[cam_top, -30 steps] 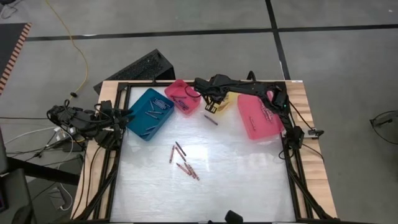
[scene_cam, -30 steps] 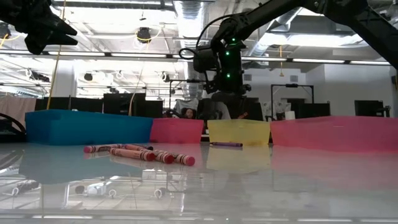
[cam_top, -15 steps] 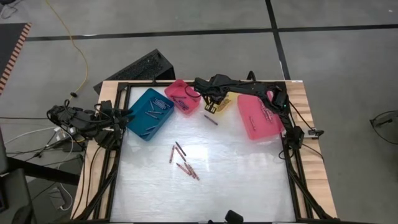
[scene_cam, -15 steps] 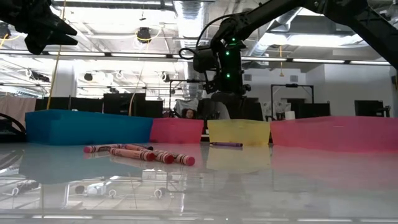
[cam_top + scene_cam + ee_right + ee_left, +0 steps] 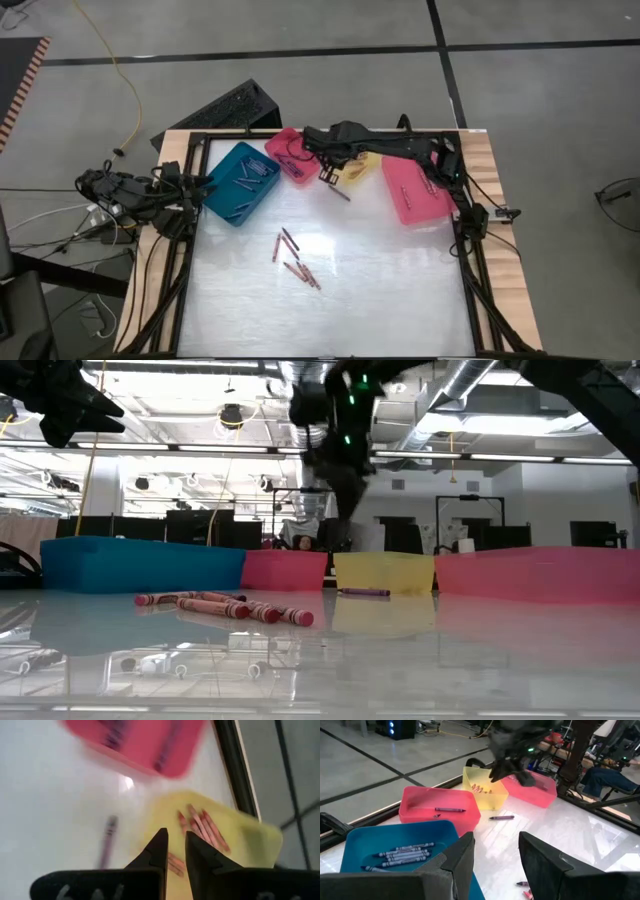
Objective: Sort crayons
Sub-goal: Put the violet crayon into the left pink bin
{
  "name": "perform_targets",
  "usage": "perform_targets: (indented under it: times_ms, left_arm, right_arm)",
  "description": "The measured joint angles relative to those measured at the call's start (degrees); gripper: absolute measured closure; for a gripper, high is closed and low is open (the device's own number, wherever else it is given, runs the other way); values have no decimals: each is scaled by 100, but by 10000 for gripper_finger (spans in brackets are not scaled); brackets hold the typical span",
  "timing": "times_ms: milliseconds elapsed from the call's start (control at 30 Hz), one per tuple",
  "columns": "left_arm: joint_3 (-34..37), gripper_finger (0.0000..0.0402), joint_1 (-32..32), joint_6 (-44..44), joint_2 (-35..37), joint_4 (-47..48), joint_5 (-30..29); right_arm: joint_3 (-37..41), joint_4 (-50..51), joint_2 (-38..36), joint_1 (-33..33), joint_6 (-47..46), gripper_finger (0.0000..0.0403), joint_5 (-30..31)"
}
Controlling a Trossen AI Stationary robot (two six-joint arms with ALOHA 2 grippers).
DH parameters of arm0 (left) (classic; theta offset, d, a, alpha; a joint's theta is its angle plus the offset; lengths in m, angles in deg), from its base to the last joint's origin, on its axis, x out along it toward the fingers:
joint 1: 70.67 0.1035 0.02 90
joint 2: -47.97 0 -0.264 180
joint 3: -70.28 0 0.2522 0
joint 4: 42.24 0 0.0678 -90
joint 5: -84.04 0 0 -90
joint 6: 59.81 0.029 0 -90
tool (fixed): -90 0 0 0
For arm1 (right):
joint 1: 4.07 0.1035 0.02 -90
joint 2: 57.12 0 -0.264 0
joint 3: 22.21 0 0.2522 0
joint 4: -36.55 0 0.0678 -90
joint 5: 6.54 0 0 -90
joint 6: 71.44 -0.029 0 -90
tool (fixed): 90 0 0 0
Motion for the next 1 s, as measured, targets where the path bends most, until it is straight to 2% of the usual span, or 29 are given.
perform_targets:
  times_ms: [167,367,500,633,833,1000]
  left_arm:
    - [0,256,0,0,1,2,0]
    - [0,256,-2,0,-1,2,-2]
    - [0,256,-1,0,-1,2,-2]
    - [0,256,0,0,-1,4,-2]
    - [0,256,0,0,-1,2,-13]
    - [0,256,0,0,-1,2,-26]
  right_arm:
    - [-204,-293,-224,536,530,342,15]
    - [102,-64,-893,861,220,342,39]
    - [809,-108,-1524,1035,-76,343,70]
    - [1974,-385,-2383,1224,-514,343,135]
    - [4118,-2744,-3452,1650,-849,343,168]
    - [5580,-4892,-3739,1888,-653,343,168]
